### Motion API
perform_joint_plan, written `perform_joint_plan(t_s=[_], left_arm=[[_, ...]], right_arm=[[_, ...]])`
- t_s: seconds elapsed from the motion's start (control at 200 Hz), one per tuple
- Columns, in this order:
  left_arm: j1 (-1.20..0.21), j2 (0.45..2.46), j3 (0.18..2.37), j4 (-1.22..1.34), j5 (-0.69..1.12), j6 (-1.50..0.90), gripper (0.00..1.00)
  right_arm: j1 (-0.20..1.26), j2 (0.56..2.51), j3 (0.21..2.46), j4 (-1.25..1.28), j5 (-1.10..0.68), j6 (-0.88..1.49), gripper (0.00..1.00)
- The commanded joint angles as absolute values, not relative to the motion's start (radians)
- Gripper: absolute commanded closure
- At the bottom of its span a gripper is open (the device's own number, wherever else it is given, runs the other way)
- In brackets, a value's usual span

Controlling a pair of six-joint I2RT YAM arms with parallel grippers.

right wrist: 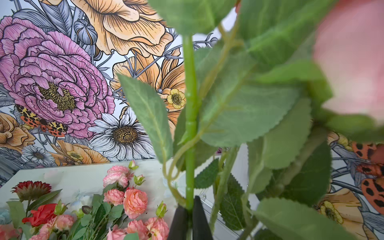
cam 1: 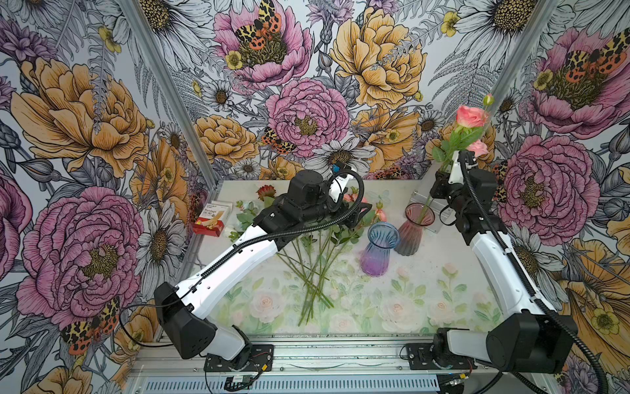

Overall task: Place the pink flowers into the vase
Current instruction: Place the flower in the vase.

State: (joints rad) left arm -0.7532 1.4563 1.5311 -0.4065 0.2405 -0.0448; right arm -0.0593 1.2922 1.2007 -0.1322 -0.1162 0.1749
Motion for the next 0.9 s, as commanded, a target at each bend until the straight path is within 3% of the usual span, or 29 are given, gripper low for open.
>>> perform_joint_plan(t_s=[0.0,0.34,0.47,0.595,0.735,0.896], left_arm=[[-0.762,1.431,1.508,-0.405,0.194,-0.046,0.01],[-0.756,1.418,1.483,-0.405,0.025,-0.069,0.01],[-0.746,1.429,1.487,-0.405,-0.071,-0.096,0.02],[-0.725,1.43,1.476,-0.403,-0.121,-0.146,0.01],[-0.688,1.419,1.456,-0.404,-0.112,-0.193,0.02],[-0.618,1.41,1.436,-0.406,0.002,-0.27,0.02]], right_arm=[[-0.042,1.276,1.171,-0.094,-0.1,0.192,0.98],[-0.012,1.258,1.09,-0.083,-0.059,0.208,0.88],[-0.006,1.258,1.082,-0.09,-0.057,0.219,0.75],[0.002,1.252,1.081,-0.101,-0.047,0.218,0.53],[0.01,1.227,1.088,-0.116,-0.04,0.219,0.27],[0.027,1.184,1.096,-0.147,-0.017,0.216,0.09]])
